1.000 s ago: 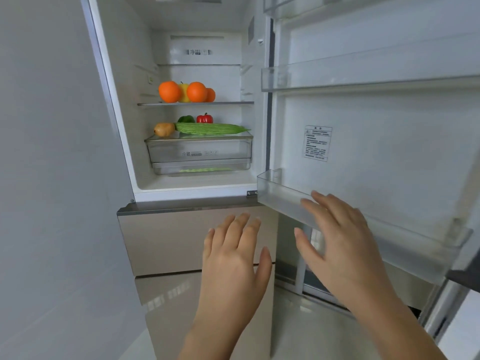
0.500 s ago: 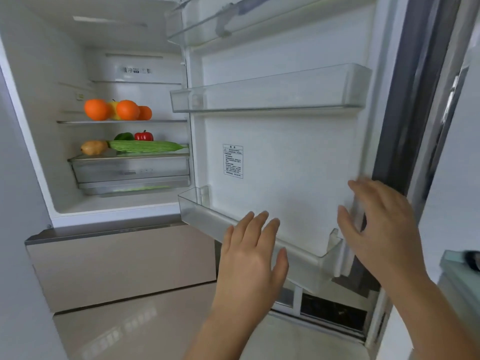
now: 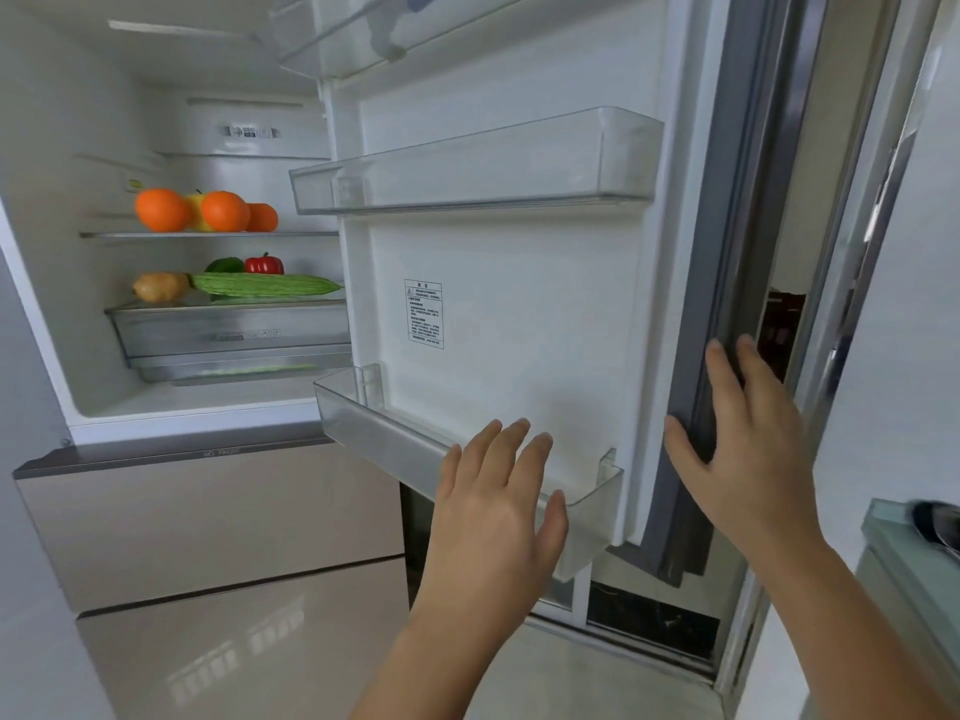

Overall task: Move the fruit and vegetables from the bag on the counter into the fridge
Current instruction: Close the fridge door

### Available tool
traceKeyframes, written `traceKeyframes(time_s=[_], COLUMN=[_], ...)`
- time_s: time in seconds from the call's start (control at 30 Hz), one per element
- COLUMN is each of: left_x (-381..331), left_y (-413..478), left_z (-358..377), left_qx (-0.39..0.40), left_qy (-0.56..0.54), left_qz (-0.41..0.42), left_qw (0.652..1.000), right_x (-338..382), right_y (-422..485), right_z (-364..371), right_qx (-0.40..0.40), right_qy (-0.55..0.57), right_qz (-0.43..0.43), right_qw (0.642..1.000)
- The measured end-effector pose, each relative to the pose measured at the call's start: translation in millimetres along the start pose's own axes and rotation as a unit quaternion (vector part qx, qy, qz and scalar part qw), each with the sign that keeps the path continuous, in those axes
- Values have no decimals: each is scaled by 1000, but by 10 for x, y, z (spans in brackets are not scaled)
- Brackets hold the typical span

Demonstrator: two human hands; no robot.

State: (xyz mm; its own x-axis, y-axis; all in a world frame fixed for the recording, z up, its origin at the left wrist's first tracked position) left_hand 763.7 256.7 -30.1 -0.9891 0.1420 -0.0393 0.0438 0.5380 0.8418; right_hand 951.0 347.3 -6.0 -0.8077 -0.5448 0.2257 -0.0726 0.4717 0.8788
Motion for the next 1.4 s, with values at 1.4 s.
traceKeyframes(time_s=[1.4], left_x=[532], left_y=[-1044], left_z=[-777], left_qx=[30], left_qy=[118], left_qz=[-148], left_qw=[981], right_x=[1678], right_y=[-742], right_z=[-50], right_qx=[-52], right_qy=[92], right_qz=[-103], right_qw=[989])
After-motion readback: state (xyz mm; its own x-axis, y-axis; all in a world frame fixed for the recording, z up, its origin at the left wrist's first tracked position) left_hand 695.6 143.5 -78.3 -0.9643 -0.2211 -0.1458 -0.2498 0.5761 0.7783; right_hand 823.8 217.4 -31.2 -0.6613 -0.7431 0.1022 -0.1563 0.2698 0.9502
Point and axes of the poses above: each hand's wrist, its own y-axis towards the middle knuckle, its own z-axis out of the palm, x = y × z, the point moved 2 cm from there along y, towards the middle knuckle, and after that the axes turned 8 degrees about y, right-handed, at the moved point
